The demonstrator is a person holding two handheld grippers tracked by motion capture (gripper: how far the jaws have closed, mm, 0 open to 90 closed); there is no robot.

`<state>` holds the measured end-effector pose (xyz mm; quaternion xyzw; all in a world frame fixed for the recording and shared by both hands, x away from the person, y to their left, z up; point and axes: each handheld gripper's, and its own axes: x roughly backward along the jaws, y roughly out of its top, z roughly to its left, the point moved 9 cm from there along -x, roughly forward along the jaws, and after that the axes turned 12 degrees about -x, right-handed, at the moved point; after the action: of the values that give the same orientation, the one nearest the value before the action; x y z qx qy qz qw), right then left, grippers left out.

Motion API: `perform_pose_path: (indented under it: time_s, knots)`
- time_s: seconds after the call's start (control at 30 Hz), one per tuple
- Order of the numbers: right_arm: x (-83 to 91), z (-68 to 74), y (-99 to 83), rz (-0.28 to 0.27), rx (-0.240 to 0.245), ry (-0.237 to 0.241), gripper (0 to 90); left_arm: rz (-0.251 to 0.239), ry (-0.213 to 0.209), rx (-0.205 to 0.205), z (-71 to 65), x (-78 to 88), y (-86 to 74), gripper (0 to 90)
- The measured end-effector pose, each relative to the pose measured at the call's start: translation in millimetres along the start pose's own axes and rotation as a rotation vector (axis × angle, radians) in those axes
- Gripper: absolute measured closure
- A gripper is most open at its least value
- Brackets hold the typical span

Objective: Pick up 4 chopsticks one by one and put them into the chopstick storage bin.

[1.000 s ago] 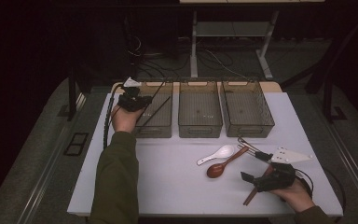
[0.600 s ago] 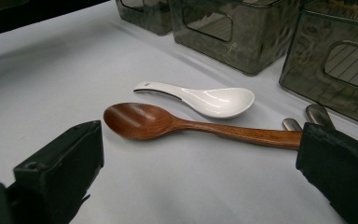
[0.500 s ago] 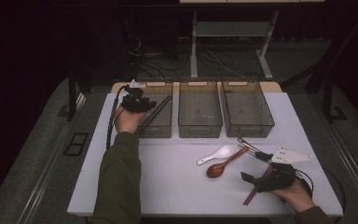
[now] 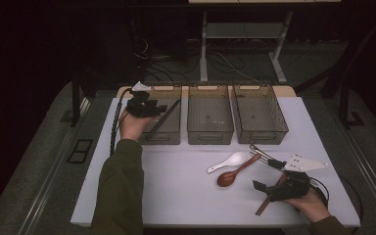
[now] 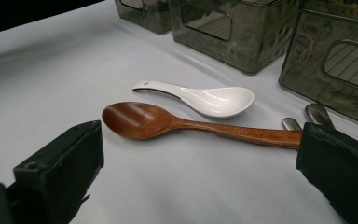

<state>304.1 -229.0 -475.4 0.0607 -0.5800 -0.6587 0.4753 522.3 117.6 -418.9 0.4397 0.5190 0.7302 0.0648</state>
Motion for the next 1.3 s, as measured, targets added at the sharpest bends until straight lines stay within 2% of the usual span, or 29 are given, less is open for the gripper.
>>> perform_pose_path:
  time_s: [0.17, 0.27, 0.4, 0.57, 0.93, 1.1, 1.3]
  knots:
    - [-0.4, -0.8, 0.8, -0.004, -0.003, 0.0, 1.0, -0.002, -0.055, -0.02, -13.0, 3.4, 4.7, 39.8]
    - [-0.6, -1.7, 1.6, -0.006, -0.01, 0.002, 1.0, -0.001, -0.069, -0.052, -20.4, 5.3, 7.2, 38.1]
    - [-1.0, -2.5, 2.1, -0.007, -0.008, 0.001, 1.0, -0.039, -0.095, -0.057, -30.8, 10.5, 11.5, 35.9]
    - [-1.8, -1.9, 1.3, -0.003, -0.007, -0.001, 1.0, -0.066, -0.108, -0.072, -42.9, 19.2, 12.2, 33.5]
    - [-1.0, -2.1, 0.9, -0.004, -0.006, -0.005, 1.0, -0.08, -0.144, -0.118, -74.4, 40.3, 2.4, 26.4]
    - [-1.5, -3.2, 0.9, -0.003, -0.007, -0.009, 1.0, -0.089, -0.164, -0.146, -90.2, 44.8, -2.6, 22.9]
    - [-1.2, -3.2, 1.0, -0.005, -0.008, -0.01, 1.0, -0.102, -0.186, -0.157, -108.2, 46.9, -11.4, 19.2]
